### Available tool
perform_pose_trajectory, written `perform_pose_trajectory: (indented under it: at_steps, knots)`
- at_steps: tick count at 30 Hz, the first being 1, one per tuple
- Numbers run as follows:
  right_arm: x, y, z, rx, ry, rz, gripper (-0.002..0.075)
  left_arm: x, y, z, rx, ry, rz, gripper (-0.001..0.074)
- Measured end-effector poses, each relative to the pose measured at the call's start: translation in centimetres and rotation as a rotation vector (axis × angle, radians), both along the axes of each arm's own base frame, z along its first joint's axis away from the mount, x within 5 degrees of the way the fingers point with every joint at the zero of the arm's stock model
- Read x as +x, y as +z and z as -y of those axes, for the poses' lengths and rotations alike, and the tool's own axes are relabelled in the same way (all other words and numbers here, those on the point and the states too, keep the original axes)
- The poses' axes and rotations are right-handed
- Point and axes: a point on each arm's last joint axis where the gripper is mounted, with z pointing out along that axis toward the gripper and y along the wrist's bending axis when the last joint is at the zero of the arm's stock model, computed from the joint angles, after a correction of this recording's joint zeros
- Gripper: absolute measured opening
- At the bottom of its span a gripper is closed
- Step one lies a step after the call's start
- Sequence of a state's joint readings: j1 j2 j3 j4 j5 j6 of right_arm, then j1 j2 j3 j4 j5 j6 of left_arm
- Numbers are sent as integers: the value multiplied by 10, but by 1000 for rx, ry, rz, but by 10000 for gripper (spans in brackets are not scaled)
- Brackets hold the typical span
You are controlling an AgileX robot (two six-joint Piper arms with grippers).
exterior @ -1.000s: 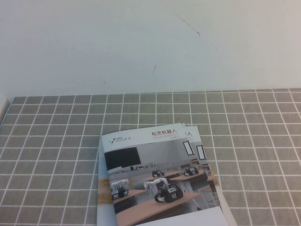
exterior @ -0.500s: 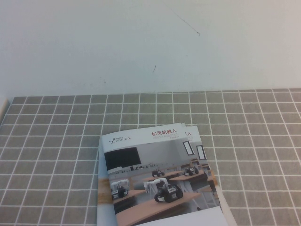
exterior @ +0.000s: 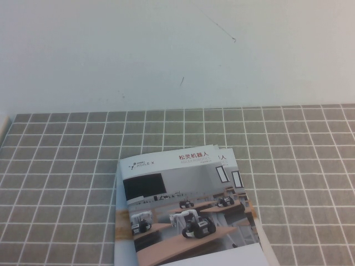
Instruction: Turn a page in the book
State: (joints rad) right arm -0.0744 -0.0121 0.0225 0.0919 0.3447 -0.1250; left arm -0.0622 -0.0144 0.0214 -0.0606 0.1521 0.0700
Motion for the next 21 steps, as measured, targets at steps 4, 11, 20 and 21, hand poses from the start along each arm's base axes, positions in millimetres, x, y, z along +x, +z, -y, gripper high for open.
perform_pose_trajectory:
  at_steps: [4,11,20,21]
  knots:
    - [0,0,0,-12,-1,-1,-3,0,16,-1,-12,9,180,-4]
    - [4,16,3,-36,-21,199,-3,-5,40,-2,-28,22,452,-4]
    - [2,52,6,15,-68,605,-3,-10,52,-4,-90,23,590,-4]
    - [1,55,7,25,-74,640,-3,-9,51,-4,-97,24,577,-4]
